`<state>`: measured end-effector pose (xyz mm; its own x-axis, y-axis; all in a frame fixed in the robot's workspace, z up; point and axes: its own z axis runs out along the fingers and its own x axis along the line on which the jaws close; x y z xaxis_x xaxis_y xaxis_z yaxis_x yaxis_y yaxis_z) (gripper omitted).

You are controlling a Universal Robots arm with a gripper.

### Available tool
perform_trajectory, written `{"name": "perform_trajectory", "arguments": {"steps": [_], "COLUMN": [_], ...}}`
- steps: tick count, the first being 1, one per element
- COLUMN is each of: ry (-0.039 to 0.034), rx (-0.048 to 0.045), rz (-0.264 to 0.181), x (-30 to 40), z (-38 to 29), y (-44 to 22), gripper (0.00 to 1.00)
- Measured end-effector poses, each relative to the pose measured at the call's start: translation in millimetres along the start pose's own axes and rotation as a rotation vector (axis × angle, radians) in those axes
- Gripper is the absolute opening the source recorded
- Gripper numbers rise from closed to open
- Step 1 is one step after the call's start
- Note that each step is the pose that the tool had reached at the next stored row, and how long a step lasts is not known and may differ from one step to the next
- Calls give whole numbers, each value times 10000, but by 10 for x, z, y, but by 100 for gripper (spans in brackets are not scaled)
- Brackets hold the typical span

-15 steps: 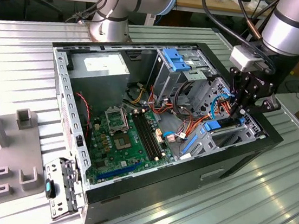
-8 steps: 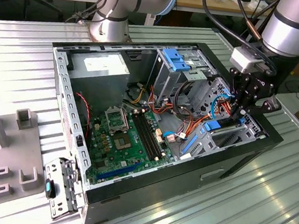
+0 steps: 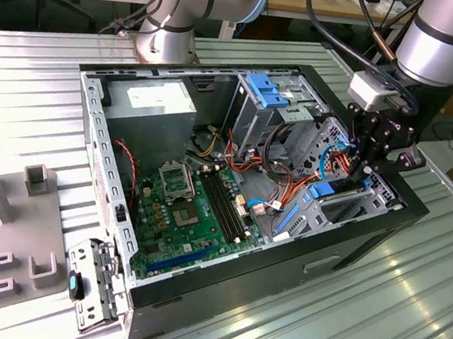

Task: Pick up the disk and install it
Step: 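Insert the first disk wire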

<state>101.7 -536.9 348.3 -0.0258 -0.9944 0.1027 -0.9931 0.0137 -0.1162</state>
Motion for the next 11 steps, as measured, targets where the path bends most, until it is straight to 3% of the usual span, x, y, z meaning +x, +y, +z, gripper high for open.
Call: {"name": "perform_trajectory", "arguments": {"steps": [11], "ry": [1], "rx": [-6], "rz": [54], "x": [-19], "z": [58], "y": [-1], "gripper": [16]}}
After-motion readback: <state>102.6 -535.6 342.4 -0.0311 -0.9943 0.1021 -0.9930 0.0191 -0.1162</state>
